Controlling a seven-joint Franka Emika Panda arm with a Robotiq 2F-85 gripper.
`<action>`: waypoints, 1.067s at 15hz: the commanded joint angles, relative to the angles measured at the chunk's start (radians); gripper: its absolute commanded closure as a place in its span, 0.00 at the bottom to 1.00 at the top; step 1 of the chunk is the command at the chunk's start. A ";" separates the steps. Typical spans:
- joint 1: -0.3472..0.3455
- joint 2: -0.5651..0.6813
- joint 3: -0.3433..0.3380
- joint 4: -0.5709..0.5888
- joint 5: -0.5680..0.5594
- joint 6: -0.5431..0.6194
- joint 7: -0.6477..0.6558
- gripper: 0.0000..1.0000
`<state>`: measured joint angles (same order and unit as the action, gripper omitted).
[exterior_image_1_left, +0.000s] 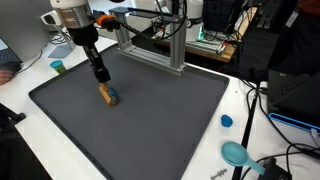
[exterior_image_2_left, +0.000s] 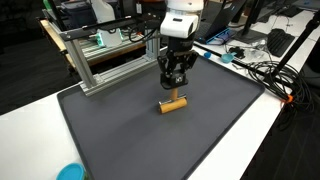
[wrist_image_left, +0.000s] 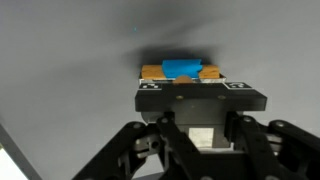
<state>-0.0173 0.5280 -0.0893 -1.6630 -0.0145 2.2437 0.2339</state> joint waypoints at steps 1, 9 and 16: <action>-0.019 -0.027 0.019 -0.055 0.007 -0.081 -0.095 0.78; -0.008 -0.056 0.005 -0.096 -0.006 -0.102 -0.079 0.78; 0.033 -0.005 -0.064 -0.077 -0.115 -0.042 0.090 0.78</action>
<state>-0.0088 0.4799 -0.0969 -1.7112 -0.0365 2.1644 0.2197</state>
